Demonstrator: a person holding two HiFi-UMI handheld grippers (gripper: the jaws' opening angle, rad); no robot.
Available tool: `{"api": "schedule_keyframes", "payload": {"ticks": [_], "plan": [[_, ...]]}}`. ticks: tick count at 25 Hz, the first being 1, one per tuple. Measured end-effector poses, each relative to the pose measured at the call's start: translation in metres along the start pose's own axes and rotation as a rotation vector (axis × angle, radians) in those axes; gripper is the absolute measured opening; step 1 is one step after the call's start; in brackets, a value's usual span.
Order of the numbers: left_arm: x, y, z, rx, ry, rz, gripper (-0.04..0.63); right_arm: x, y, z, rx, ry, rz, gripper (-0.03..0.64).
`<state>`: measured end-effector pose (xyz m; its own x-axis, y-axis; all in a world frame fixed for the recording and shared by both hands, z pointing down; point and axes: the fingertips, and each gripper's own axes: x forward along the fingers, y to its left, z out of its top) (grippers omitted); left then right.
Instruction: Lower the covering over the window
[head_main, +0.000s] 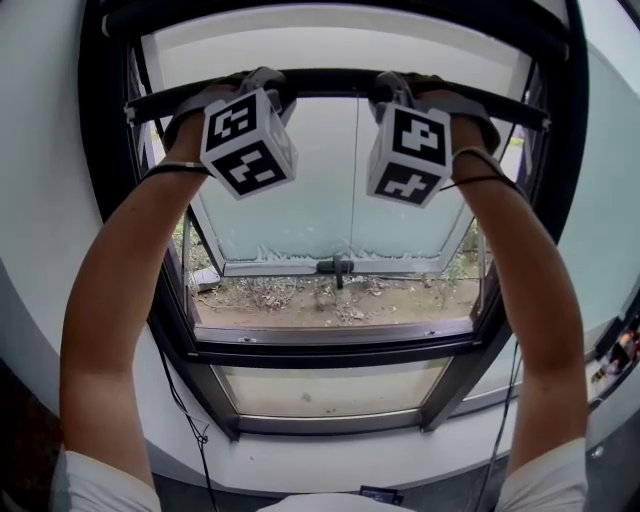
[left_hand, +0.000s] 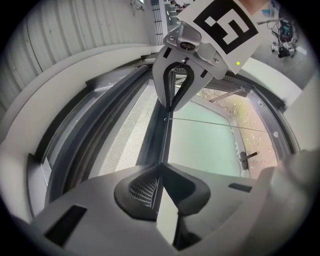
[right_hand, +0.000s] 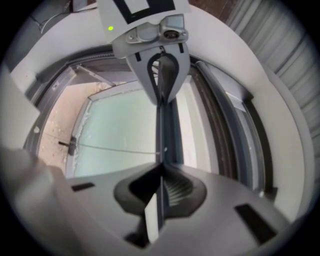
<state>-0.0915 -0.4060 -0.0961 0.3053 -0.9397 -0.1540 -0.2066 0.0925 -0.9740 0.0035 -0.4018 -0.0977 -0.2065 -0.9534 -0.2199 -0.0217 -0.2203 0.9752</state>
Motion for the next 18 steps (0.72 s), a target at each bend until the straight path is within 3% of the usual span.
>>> {"api": "schedule_keyframes", "payload": {"ticks": [18], "plan": [[-0.011, -0.073, -0.012, 0.0, 0.015, -0.086, 0.04, -0.018, 0.074, 0.002, 0.033, -0.025, 0.063, 0.034]]}}
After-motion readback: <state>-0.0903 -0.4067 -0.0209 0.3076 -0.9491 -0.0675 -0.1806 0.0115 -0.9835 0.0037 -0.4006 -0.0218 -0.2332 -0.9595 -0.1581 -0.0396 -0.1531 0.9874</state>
